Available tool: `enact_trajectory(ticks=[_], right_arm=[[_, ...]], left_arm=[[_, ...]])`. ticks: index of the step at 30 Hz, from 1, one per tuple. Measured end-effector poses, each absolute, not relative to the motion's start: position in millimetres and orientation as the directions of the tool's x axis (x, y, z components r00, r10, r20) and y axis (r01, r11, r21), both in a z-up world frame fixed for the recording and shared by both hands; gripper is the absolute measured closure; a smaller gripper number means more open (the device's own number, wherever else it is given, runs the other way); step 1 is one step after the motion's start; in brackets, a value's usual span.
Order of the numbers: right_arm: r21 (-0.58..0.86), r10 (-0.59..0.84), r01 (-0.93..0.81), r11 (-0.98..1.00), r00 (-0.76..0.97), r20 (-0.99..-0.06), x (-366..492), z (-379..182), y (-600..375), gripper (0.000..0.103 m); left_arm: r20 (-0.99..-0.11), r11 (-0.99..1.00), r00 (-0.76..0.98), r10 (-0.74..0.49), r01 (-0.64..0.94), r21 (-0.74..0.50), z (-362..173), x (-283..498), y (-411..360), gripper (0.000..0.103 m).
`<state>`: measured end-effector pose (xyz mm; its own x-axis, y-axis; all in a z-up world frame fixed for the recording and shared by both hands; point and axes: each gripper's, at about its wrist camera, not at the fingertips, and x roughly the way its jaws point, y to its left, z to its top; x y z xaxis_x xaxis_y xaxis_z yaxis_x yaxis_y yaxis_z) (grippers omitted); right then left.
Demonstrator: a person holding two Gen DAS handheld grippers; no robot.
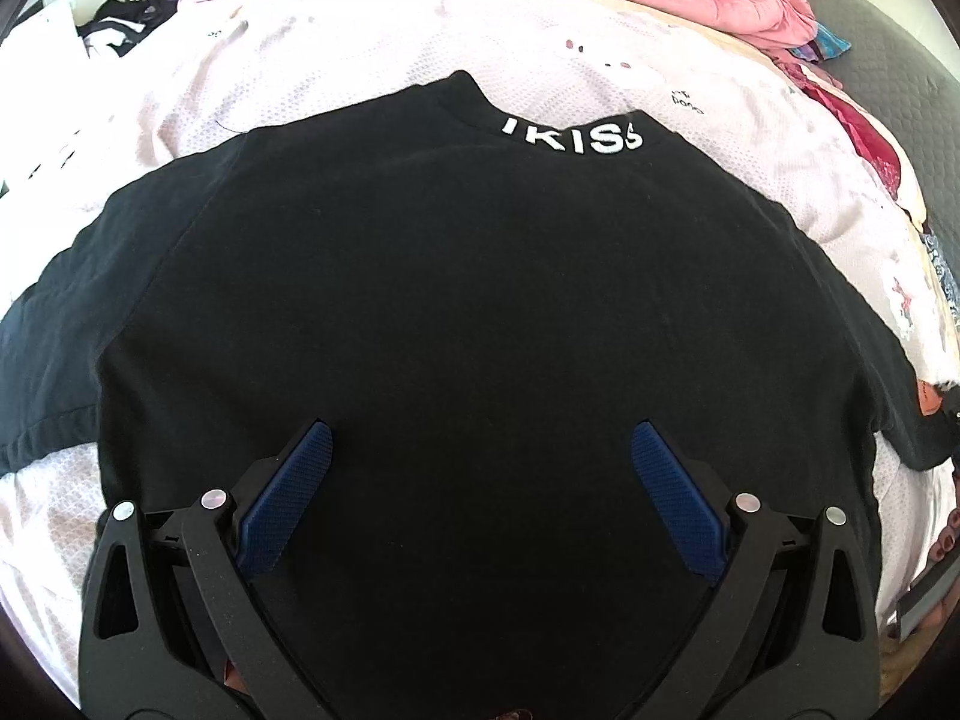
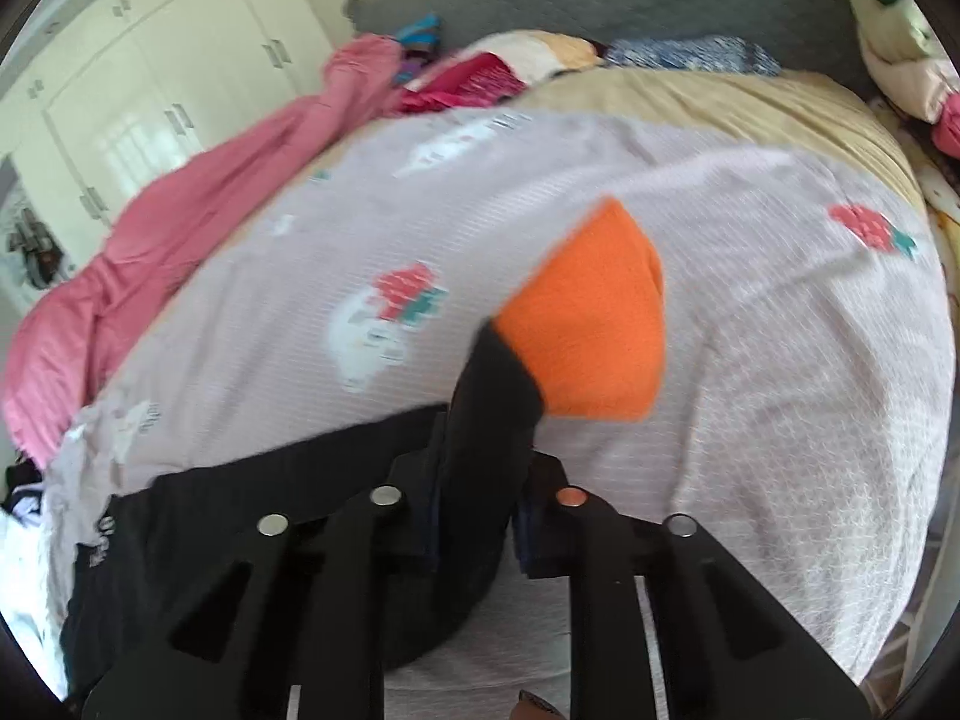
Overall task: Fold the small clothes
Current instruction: 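Carry the held sleeve across the shirt back and open the right gripper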
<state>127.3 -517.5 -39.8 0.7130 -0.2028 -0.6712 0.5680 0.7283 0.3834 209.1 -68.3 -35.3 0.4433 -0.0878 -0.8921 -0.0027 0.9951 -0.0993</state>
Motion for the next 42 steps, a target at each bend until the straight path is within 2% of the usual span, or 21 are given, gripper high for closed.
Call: enact_trajectory(ticks=[8,20,30,42], right_arm=[[0.405,-0.125,0.407,0.819,0.815,-0.566,144.0,4.8,-468.5,0.09],[0.414,0.097,0.121,0.902,0.878,-0.469,177.7,48.8,-356.7,0.09],[0.334,0.251,-0.084,0.939,0.832,-0.495,199.5,43.3,-245.9,0.09],[0.158,0.25,-0.194,0.968,0.759,-0.601,209.7,1.3,-157.3,0.089]], left_arm=[[-0.878,0.993,0.469,-0.1,-0.011,-0.119,-14.4,214.3,-57.0,0.009],[-0.854,0.981,0.502,-0.138,-0.052,-0.189,3.8,214.2,-22.2,0.009],[-0.848,0.956,0.502,-0.17,-0.125,-0.265,-0.5,205.7,23.4,0.009],[-0.842,0.935,0.502,-0.196,-0.162,-0.315,-1.1,195.7,63.7,0.009]])
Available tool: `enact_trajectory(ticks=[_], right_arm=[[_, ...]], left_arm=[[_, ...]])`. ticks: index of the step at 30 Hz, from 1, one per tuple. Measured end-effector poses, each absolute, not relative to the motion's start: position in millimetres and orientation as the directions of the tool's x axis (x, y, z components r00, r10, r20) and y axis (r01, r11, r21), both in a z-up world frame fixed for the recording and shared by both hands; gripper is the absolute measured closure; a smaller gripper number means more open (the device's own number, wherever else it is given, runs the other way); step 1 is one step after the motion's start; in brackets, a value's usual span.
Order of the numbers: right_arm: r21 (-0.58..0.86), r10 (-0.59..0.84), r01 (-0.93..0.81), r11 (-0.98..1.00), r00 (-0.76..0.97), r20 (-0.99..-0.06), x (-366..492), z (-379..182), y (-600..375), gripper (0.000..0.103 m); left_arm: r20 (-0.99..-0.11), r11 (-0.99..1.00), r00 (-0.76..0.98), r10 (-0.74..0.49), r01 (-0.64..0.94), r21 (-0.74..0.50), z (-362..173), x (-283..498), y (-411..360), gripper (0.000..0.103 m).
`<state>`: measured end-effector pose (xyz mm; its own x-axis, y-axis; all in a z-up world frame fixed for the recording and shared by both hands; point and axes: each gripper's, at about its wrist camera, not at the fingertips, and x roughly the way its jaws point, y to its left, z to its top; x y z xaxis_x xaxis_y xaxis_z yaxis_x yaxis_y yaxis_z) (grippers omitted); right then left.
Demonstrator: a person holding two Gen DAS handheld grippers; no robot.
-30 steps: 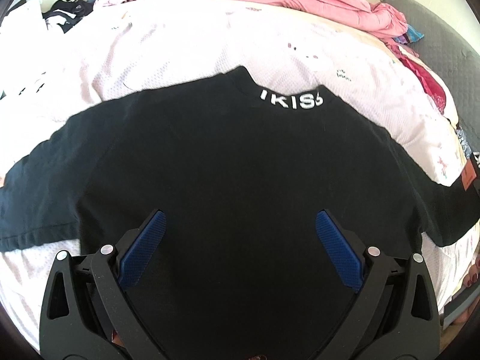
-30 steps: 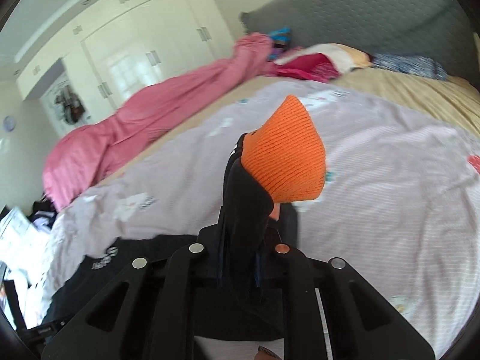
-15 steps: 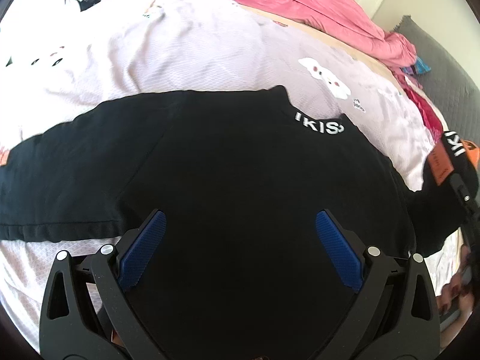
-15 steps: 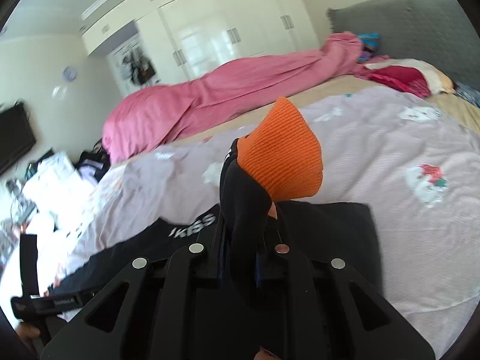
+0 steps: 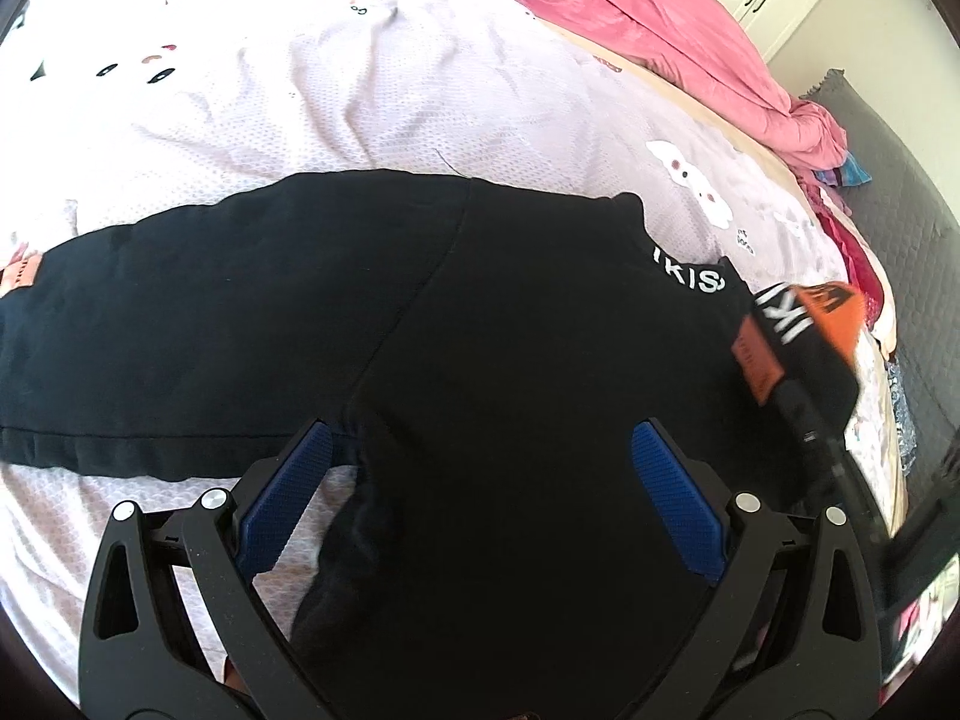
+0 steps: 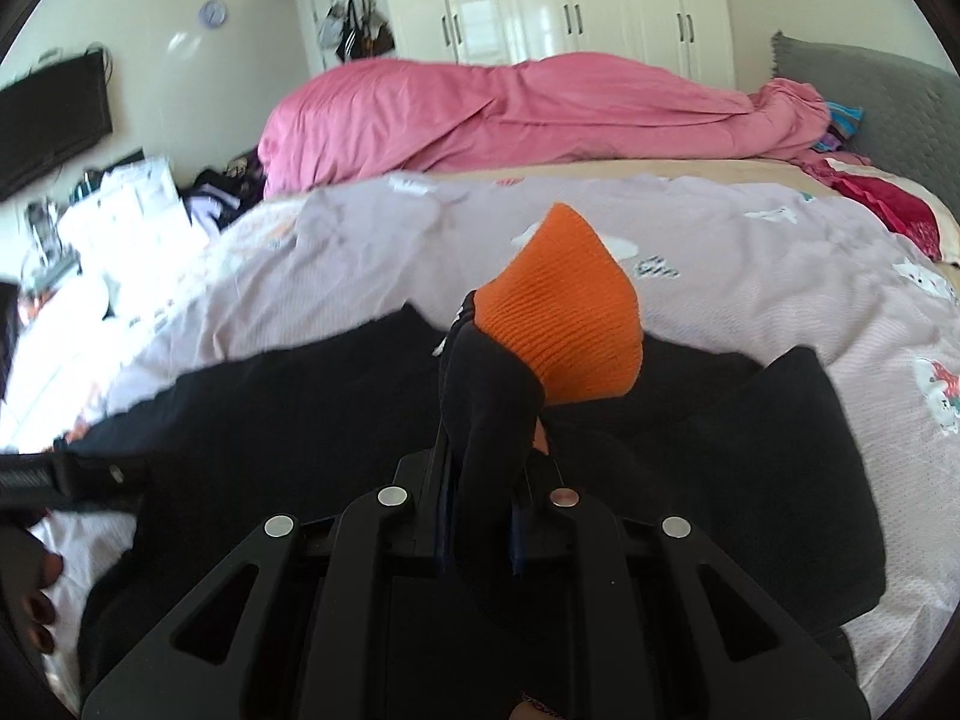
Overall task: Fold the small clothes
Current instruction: 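Carry the held sleeve across the shirt back and open the right gripper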
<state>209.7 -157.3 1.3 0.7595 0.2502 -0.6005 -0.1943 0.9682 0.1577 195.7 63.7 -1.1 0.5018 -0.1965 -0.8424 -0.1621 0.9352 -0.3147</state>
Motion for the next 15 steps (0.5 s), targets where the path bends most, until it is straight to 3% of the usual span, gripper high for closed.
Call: enact_trajectory(ticks=[8,10,12,15], right_arm=[[0.115,0.259,-0.241,0.964,0.73,-0.633,205.7,-14.6,-133.2,0.085],[0.113,0.273,-0.264,0.958,0.72,-0.638,203.1,-16.2,-129.4,0.081],[0.121,0.296,-0.285,0.951,0.716,-0.632,199.6,-14.7,-126.8,0.067],[0.125,0.331,-0.328,0.936,0.704,-0.628,193.2,-12.3,-121.7,0.063]], left_arm=[[-0.832,0.917,0.501,-0.237,-0.169,-0.363,-0.9,197.1,72.7,0.009],[-0.832,0.914,0.498,-0.244,-0.169,-0.369,-1.3,198.3,71.8,0.009],[-0.832,0.911,0.492,-0.257,-0.165,-0.379,-1.4,200.3,69.9,0.009],[-0.827,0.908,0.491,-0.273,-0.153,-0.391,-1.0,201.5,67.4,0.009]])
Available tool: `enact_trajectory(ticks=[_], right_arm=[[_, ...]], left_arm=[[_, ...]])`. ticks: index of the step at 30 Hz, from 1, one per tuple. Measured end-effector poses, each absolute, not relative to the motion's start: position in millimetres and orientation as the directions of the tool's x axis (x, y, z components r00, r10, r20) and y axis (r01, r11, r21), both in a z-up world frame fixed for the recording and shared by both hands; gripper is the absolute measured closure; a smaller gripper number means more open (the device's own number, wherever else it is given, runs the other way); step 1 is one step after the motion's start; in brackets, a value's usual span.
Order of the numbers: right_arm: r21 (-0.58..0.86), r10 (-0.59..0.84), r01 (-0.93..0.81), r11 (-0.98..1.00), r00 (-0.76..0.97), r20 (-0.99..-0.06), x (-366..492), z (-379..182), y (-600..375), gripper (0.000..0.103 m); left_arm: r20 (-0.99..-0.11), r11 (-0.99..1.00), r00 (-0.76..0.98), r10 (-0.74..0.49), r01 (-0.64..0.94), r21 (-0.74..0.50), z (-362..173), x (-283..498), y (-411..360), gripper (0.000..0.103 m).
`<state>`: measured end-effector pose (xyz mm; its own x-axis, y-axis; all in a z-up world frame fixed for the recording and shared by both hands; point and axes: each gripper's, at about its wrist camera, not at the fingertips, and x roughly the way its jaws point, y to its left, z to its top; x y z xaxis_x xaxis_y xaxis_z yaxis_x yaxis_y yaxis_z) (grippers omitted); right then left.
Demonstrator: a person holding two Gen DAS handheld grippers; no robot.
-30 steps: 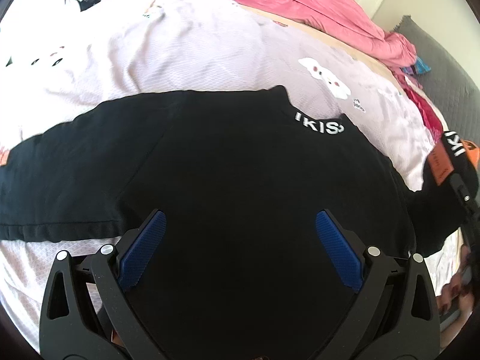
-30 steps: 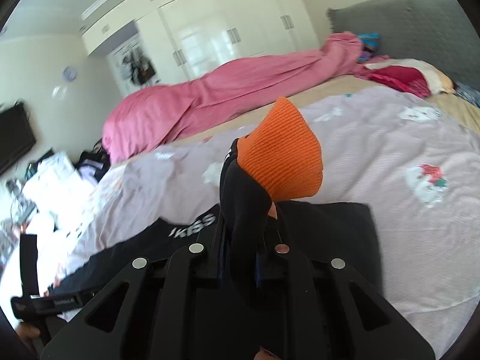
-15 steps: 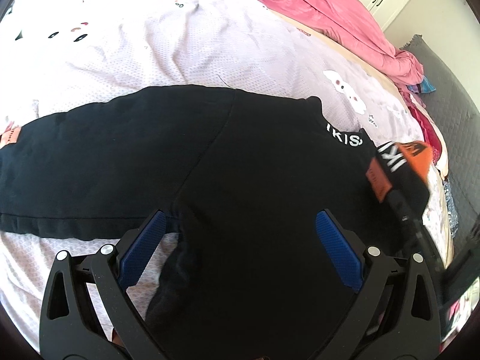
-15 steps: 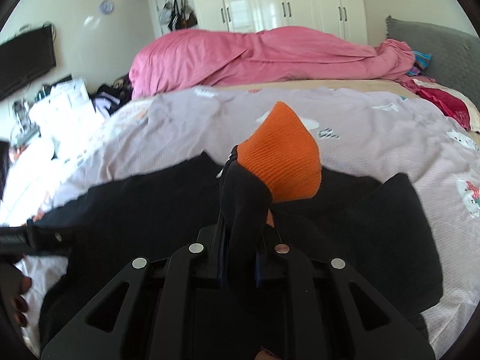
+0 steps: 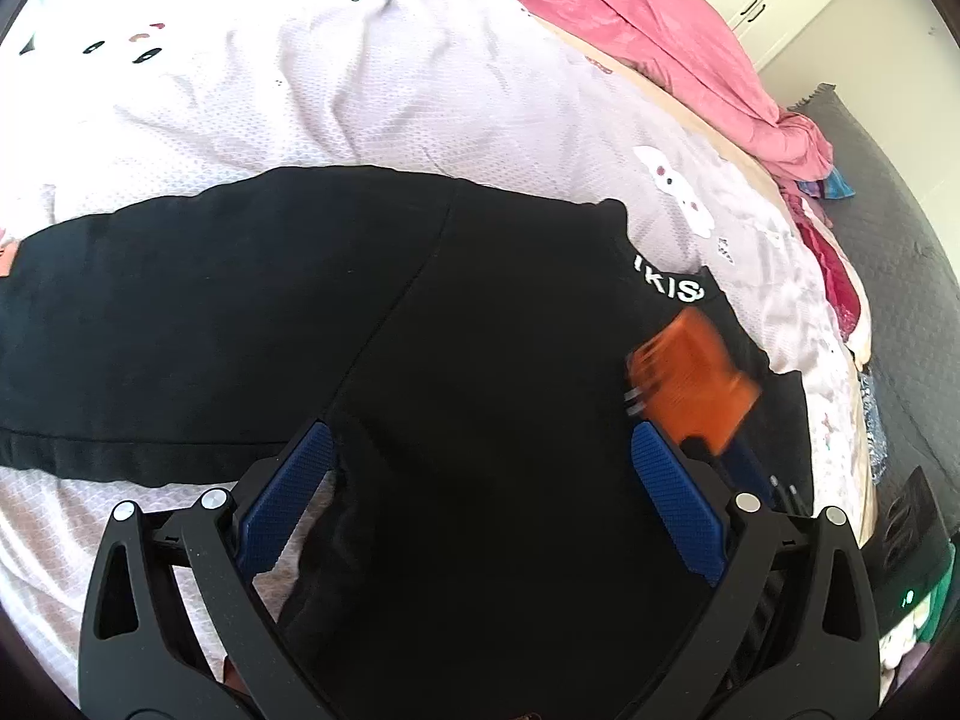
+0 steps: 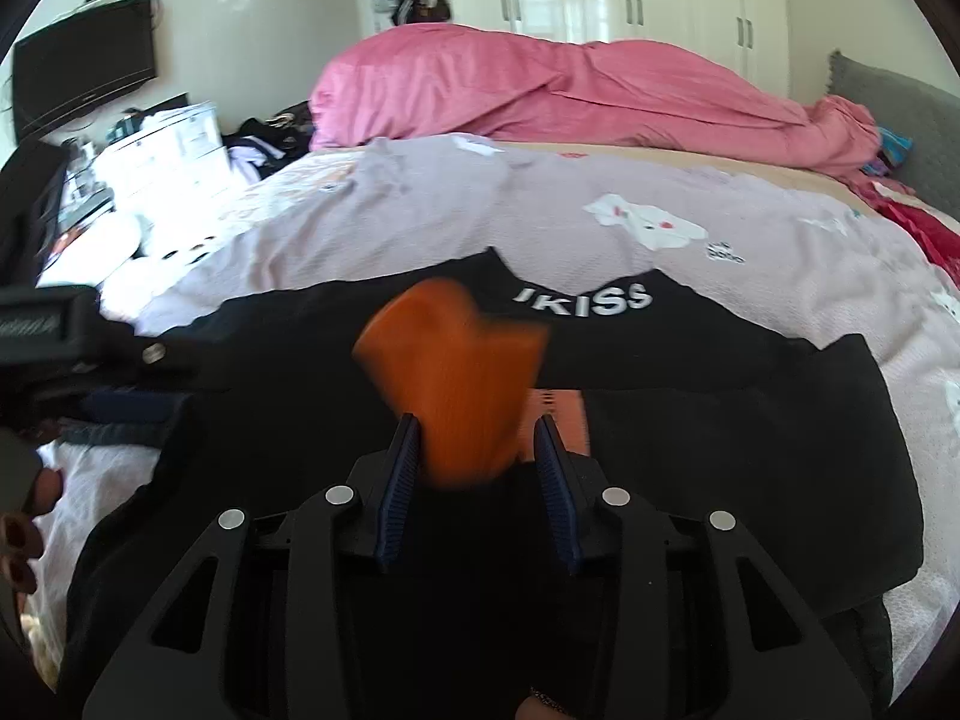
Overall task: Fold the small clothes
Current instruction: 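Carry the held sleeve across the shirt back and open the right gripper, then grasp the laid orange cuff with the left gripper, straighten it, release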
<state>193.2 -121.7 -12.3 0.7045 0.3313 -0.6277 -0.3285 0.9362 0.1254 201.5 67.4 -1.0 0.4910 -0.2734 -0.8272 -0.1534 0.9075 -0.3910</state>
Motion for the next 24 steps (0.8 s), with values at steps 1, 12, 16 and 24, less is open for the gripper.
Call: enact_trajectory(ticks=[1,12,16,24], right_arm=[[0.127,0.341,-0.34,0.932,0.698,-0.63,191.6,-12.2,-120.0,0.062],[0.295,0.424,-0.304,0.906,0.646,-0.635,167.5,1.6,-158.3,0.043],[0.329,0.392,-0.225,0.917,0.662,-0.639,162.9,5.1,-186.3,0.042],[0.329,0.307,-0.112,0.938,0.711,-0.633,155.1,12.8,-229.2,0.04]], left_arm=[[-0.827,0.907,0.49,-0.277,-0.151,-0.393,-1.1,201.7,66.4,0.009],[-0.823,0.892,0.462,-0.33,-0.133,-0.432,-13.9,207.0,54.9,0.009],[-0.767,0.829,0.467,-0.44,-0.118,-0.547,-17.1,210.4,53.5,0.009],[-0.723,0.788,0.439,-0.533,-0.052,-0.613,-18.0,219.4,17.6,0.01]])
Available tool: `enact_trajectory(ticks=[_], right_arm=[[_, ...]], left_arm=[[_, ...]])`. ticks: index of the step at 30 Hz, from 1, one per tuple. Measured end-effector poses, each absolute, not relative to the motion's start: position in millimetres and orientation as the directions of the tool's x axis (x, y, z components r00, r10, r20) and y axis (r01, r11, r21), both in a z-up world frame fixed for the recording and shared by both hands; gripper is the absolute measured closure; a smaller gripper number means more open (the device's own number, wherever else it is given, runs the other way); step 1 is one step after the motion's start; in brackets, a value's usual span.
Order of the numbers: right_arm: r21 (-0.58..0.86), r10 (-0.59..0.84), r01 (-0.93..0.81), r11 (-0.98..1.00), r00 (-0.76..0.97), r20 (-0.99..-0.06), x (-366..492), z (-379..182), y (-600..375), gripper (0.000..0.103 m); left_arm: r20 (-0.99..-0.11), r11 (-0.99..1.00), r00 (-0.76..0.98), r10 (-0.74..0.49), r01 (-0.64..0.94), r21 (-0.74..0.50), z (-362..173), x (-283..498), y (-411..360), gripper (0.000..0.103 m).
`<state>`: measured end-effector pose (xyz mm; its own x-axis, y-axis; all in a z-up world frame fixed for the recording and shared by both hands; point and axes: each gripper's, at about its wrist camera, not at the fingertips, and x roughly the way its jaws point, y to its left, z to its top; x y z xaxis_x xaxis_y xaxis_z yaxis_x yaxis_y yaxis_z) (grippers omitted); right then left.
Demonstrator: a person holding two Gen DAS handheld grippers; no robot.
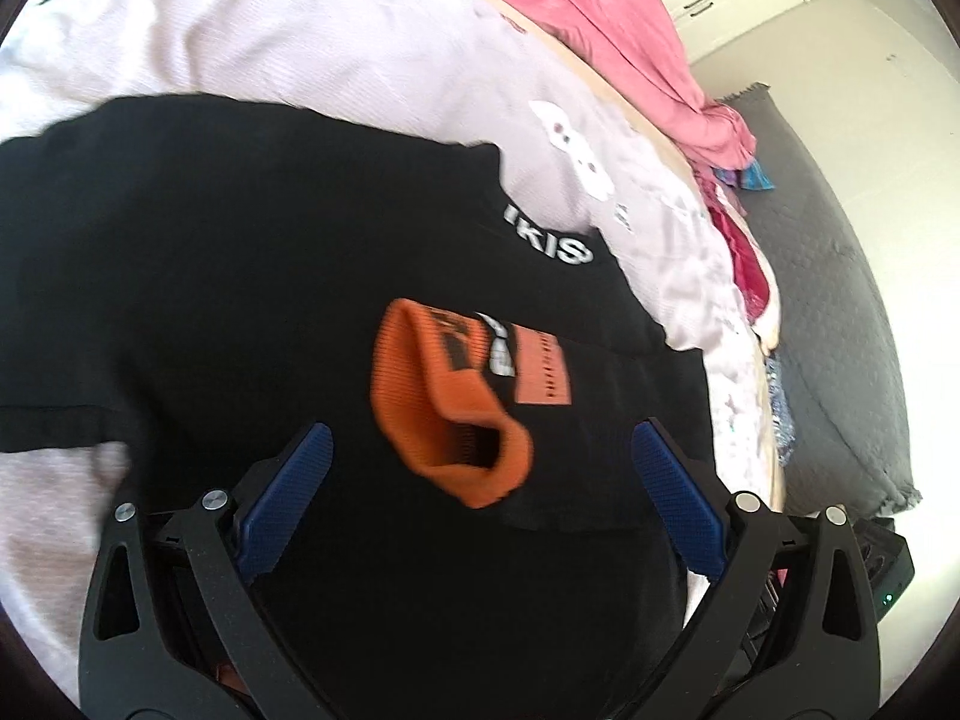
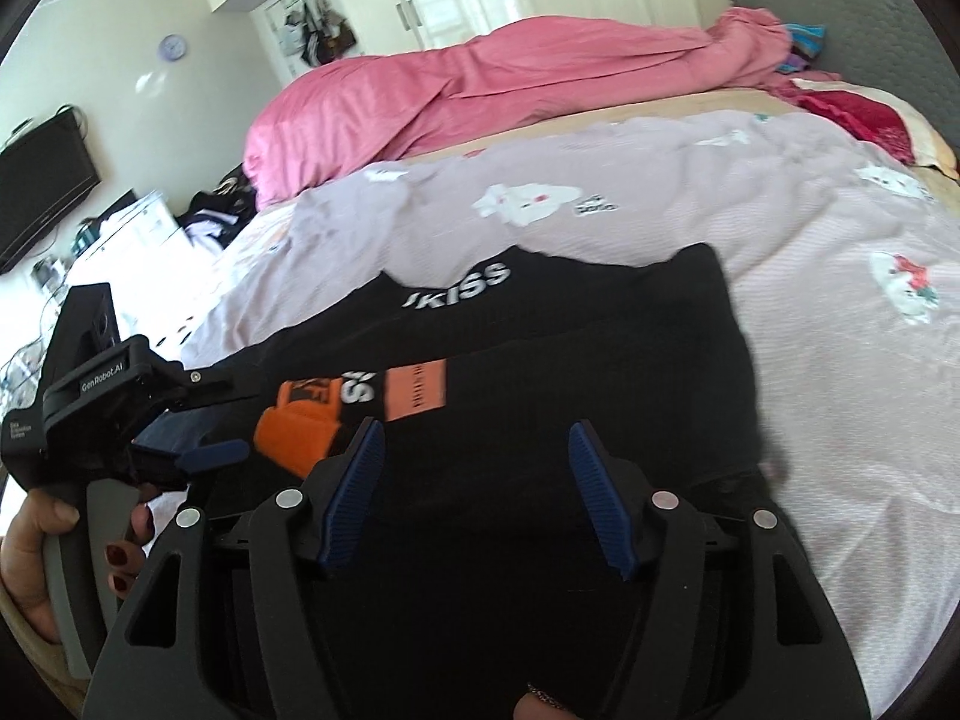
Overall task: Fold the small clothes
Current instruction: 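Grasp the laid orange cuff with the left gripper, straighten it, release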
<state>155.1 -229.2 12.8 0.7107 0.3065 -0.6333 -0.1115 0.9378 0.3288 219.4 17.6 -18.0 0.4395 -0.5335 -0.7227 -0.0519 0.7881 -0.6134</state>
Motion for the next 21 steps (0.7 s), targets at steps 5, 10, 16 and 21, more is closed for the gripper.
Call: enact_trajectory(ticks=[5,10,16,21], right_arm=[[0.329,0.284,-0.081,0.941,0.716,-0.637,151.3,12.4,-244.4,0.04],[0.322,0.266,-0.059,0.945,0.712,-0.649,148.6,9.5,-254.0,0.04],[0.325,0.255,-0.037,0.945,0.708,-0.658,149.9,4.2,-261.2,0.04],[0.324,0.25,-0.029,0.945,0.705,-0.663,154.0,2.2,-261.6,0.04]], left_arm=[[-0.759,0.816,0.419,-0.498,-0.068,-0.574,-29.0,230.7,0.8,0.036],[-0.788,0.876,0.454,-0.415,-0.033,-0.481,-29.7,233.9,-3.4,0.096],[-0.746,0.895,0.539,-0.391,0.036,-0.444,0.4,224.0,5.1,0.098],[-0.698,0.907,0.618,-0.361,0.059,-0.416,30.5,215.6,17.0,0.098]])
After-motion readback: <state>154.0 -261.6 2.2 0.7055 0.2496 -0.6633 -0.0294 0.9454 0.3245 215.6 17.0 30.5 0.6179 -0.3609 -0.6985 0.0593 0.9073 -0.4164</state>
